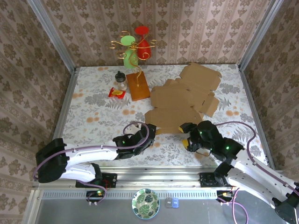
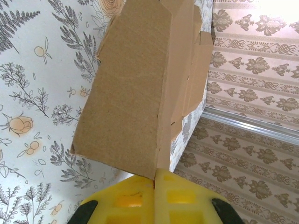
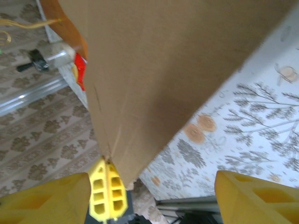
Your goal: Fold the paper box
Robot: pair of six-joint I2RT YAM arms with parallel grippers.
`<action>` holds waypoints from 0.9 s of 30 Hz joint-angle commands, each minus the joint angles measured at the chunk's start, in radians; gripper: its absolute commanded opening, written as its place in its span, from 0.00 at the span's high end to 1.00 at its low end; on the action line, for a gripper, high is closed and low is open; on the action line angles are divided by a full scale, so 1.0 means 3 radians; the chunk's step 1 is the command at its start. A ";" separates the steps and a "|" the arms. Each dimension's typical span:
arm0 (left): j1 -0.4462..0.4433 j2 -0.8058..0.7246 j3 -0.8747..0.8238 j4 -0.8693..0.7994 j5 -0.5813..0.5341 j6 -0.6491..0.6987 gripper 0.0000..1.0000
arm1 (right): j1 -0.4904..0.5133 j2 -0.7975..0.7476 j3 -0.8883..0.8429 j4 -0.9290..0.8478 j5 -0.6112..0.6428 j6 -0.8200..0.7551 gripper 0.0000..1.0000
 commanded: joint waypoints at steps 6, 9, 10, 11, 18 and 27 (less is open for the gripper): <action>0.0038 0.0032 0.0107 0.0166 0.0067 -0.0430 1.00 | 0.0020 0.0225 -0.0089 0.0464 0.0393 0.0070 0.43; 0.0049 0.0010 0.0097 0.0179 0.0084 -0.0419 1.00 | 0.0020 0.0262 -0.0064 0.0511 0.0459 0.0062 0.46; 0.0045 0.0005 0.0101 0.0176 0.0089 -0.0411 1.00 | 0.0020 0.0274 -0.0054 0.0509 0.0469 0.0062 0.47; 0.0048 0.0007 0.0101 0.0179 0.0094 -0.0408 1.00 | 0.0020 0.0282 -0.0048 0.0510 0.0475 0.0058 0.50; 0.0049 0.0005 0.0091 0.0223 0.0120 -0.0379 1.00 | 0.0015 0.0340 -0.0078 0.0593 0.0558 0.0056 0.59; 0.0045 -0.0001 0.0115 0.0225 0.0136 -0.0331 1.00 | -0.0016 0.0374 -0.0066 0.0663 0.0639 0.0056 0.69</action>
